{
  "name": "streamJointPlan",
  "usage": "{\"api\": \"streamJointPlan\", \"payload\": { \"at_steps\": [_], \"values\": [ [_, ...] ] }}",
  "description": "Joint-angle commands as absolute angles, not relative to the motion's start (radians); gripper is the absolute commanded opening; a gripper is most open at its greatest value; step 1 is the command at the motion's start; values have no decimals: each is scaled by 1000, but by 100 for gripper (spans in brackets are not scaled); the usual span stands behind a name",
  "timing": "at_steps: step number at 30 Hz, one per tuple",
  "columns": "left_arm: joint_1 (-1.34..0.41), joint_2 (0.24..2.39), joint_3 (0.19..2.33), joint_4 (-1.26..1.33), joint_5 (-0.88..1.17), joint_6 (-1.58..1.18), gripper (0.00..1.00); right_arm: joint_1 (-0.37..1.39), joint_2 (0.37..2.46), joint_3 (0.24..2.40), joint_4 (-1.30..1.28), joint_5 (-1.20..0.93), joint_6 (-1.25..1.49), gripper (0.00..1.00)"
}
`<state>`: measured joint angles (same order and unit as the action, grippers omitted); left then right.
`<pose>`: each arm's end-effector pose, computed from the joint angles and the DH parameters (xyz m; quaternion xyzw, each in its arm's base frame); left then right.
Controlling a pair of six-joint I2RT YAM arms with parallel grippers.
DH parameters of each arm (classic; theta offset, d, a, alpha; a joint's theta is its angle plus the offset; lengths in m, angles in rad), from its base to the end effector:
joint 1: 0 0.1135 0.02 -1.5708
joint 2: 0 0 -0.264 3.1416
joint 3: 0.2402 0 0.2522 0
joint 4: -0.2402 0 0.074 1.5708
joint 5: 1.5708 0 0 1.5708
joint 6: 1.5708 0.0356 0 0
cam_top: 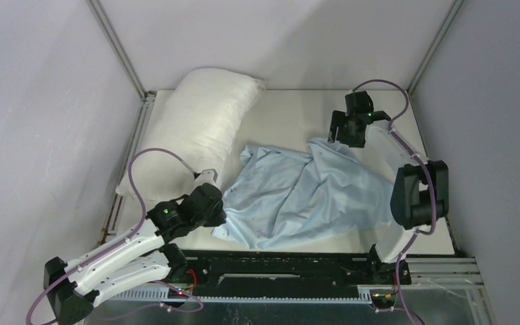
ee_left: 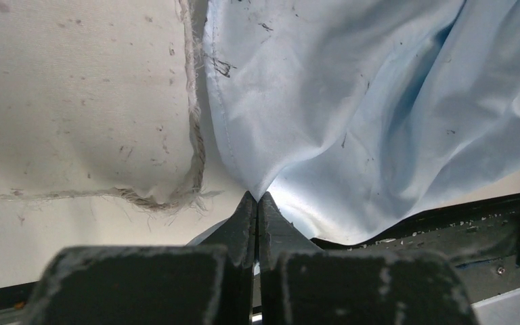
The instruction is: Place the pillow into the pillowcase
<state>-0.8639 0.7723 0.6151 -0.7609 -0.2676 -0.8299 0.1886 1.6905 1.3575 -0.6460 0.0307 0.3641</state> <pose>0.1033 -0.1064 0.2326 -0.0268 0.9393 -0.1544 0.3051 0.3575 0.0671 0.2613 0.0883 0.9524 0.0654 0.2845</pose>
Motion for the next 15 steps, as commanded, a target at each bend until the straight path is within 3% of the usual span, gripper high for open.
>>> {"api": "streamJointPlan", "payload": {
  "at_steps": [1, 15],
  "values": [
    [-867, 780, 694, -738, -306, -817, 0, 193, 1792, 1440, -528, 68, 349, 72],
    [-864, 791, 735, -781, -327, -809, 0, 170, 1970, 1526, -567, 184, 432, 64]
  ]
}}
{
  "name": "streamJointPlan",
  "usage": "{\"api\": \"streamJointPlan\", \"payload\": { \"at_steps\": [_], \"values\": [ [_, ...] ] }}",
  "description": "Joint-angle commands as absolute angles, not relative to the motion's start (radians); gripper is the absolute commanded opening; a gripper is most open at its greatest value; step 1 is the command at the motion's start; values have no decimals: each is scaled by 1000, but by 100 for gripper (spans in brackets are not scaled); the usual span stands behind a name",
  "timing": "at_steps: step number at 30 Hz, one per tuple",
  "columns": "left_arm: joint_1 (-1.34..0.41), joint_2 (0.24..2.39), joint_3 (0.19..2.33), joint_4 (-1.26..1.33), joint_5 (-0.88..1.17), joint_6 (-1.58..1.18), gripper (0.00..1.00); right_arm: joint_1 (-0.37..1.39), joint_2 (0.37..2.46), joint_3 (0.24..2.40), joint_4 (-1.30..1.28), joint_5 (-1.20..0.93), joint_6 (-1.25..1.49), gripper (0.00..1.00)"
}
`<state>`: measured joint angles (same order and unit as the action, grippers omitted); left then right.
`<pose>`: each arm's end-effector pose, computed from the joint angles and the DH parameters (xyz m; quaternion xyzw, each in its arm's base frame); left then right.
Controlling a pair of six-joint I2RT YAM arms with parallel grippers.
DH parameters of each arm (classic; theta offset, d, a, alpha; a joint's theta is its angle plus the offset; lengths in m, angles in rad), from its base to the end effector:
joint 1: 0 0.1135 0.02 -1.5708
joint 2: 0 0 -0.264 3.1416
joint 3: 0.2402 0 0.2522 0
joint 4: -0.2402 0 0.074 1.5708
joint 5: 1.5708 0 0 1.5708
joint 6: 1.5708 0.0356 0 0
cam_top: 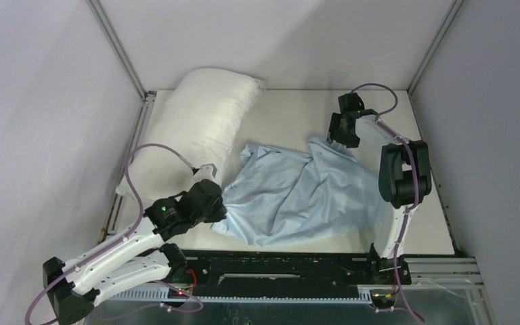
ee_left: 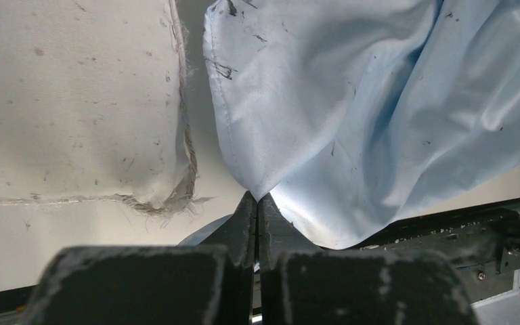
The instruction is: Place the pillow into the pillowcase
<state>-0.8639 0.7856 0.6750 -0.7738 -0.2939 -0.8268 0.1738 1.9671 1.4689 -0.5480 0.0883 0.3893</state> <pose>0.1065 -0.1088 0.2492 -0.0320 0.9323 -0.1576 0.3240 0.4148 0.0696 0.1979 0.1151 0.9580 0.0310 0.2607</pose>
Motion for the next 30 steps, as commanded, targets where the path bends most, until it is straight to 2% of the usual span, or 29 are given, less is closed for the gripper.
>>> {"api": "streamJointPlan", "payload": {
  "at_steps": [1, 5, 8, 13, 15, 18, 19, 25, 30],
  "values": [
    [-863, 795, 736, -782, -327, -808, 0, 173, 1969, 1526, -576, 212, 438, 65],
    [-861, 801, 736, -783, -322, -808, 0, 173, 1954, 1510, -595, 244, 464, 65],
    [-861, 801, 734, -780, -323, -808, 0, 162, 1933, 1458, -510, 157, 463, 66],
    [-858, 805, 735, -781, -322, -806, 0, 143, 1999, 1509, -502, 40, 489, 63],
    [-856, 804, 737, -785, -324, -805, 0, 136, 2008, 1518, -474, 11, 499, 48],
    [-854, 806, 744, -801, -329, -802, 0, 126, 2028, 1639, -545, 53, 491, 2],
    [-852, 804, 744, -808, -331, -800, 0, 116, 2032, 1695, -580, 69, 483, 0],
    [-848, 795, 733, -843, -330, -800, 0, 41, 2046, 2067, -675, 113, 423, 0],
    [-849, 799, 711, -807, -303, -817, 0, 8, 2148, 2258, -692, 39, 390, 2]
  ]
}}
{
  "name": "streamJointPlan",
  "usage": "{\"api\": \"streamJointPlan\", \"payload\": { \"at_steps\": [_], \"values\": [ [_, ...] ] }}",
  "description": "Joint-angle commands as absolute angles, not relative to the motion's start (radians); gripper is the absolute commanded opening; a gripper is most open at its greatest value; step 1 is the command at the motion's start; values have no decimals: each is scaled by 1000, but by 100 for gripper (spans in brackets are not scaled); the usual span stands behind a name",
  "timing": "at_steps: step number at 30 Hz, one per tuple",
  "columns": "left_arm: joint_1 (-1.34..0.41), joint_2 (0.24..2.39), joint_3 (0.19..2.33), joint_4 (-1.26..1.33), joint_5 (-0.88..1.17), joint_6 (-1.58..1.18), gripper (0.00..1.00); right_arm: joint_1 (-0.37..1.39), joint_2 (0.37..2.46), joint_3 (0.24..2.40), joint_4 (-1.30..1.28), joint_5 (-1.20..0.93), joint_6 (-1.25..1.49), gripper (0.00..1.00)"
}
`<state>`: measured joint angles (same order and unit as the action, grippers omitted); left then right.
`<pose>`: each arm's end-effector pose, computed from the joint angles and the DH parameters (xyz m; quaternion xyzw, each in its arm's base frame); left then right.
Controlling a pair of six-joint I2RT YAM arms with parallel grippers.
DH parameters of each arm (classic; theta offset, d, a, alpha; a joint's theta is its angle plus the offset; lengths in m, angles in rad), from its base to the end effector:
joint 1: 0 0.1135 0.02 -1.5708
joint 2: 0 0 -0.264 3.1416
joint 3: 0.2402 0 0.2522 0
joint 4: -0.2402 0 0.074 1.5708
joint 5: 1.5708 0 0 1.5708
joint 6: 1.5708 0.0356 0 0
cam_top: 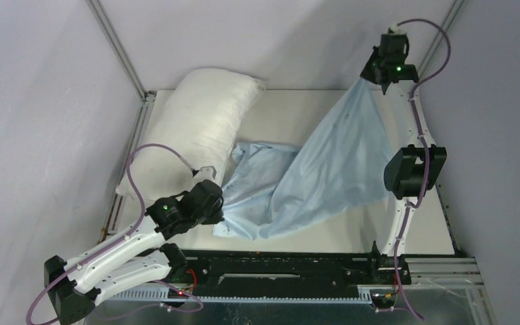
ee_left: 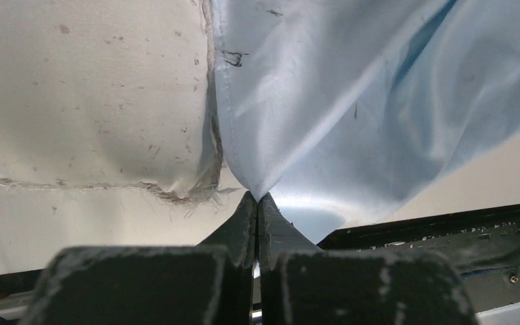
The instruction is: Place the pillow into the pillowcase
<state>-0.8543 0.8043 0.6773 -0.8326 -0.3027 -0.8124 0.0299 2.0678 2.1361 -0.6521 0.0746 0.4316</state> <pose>0.1061 -0.1057 0.2437 -0.0256 0.9435 -0.1235 0.3064 0.4774 0.0116 0.3618 0.1929 0.8589 0.0763 0.4683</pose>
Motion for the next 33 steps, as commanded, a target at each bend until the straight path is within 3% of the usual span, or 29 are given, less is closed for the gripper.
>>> {"api": "streamJointPlan", "payload": {
  "at_steps": [1, 4, 6, 9, 15, 19, 24, 33],
  "values": [
    [-849, 812, 710, -786, -292, -818, 0, 9, 2177, 2300, -724, 42, 388, 12],
    [-850, 884, 710, -719, -276, -820, 0, 8, 2215, 2351, -821, 64, 388, 49],
    [-849, 940, 715, -654, -242, -817, 0, 12, 2168, 2267, -848, 99, 384, 67],
    [-848, 1011, 711, -568, -214, -817, 0, 18, 2008, 1999, -813, 162, 384, 81],
    [-848, 1078, 700, -464, -184, -813, 0, -94, 1637, 1384, -666, 124, 481, 80],
    [-847, 1075, 674, -412, -153, -818, 0, -181, 1476, 1122, -624, 131, 521, 78],
    [-848, 1056, 653, -389, -121, -804, 0, -267, 1358, 934, -530, 109, 548, 80],
    [-846, 976, 639, -435, -129, -771, 0, -388, 1466, 876, -315, 28, 598, 80]
  ]
}}
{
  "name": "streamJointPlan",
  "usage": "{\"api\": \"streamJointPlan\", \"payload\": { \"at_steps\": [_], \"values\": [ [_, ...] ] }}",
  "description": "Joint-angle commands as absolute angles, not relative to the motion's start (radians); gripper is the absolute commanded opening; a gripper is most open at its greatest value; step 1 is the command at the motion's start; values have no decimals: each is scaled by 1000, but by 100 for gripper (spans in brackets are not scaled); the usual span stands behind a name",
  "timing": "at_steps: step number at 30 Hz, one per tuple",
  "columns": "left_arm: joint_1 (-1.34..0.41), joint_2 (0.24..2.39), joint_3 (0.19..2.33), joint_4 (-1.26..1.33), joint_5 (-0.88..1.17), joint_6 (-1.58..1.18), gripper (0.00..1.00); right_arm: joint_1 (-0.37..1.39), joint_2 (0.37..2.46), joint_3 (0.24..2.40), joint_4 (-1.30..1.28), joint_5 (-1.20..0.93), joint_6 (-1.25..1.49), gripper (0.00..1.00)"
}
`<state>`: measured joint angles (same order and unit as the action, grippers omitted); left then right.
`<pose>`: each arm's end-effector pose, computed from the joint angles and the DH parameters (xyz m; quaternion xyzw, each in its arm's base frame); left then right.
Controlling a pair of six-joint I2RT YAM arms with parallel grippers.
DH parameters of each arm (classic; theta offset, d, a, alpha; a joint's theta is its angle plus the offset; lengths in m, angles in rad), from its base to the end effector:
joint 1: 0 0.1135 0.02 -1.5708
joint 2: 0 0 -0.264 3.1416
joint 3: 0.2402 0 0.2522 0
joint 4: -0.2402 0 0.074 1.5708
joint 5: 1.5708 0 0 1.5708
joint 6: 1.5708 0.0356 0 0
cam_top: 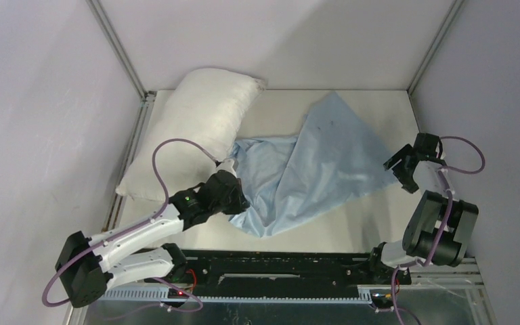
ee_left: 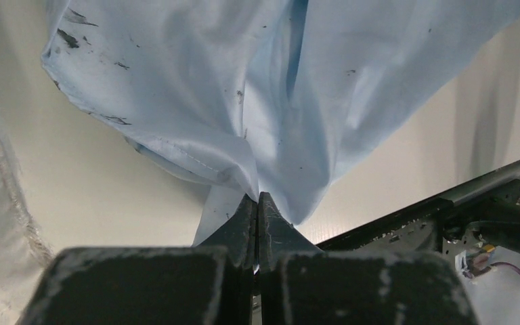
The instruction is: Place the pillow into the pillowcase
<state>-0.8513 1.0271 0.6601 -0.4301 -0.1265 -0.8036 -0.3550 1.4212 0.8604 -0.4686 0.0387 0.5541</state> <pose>0.1418 -0.1550 0.2293 -0.0018 0.9246 -0.2376 0.2979 0.2588 -0.0974 0.2012 0.4276 0.8633 0.0080 0.2679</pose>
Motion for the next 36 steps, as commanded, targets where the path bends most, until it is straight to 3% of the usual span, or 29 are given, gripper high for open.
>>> {"api": "streamJointPlan", "payload": {
  "at_steps": [1, 16, 19, 22, 24, 26, 36],
  "values": [
    [-845, 968, 637, -440, -132, -768, 0, -394, 1480, 884, -309, 47, 603, 79],
    [-814, 983, 684, -503, -107, -701, 0, -346, 1727, 1005, -324, 195, 639, 71],
    [-806, 997, 698, -518, -107, -694, 0, -299, 1776, 1054, -344, 224, 640, 63],
    [-804, 1003, 716, -534, -110, -690, 0, -284, 1816, 1093, -375, 240, 651, 48],
    [-804, 1001, 727, -542, -116, -690, 0, -289, 1825, 1112, -396, 238, 649, 19],
    [-803, 1002, 735, -546, -117, -689, 0, -300, 1806, 1119, -411, 226, 643, 0],
    [-817, 1011, 731, -531, -65, -668, 0, -447, 1407, 1234, -730, 223, 615, 0]
  ]
}}
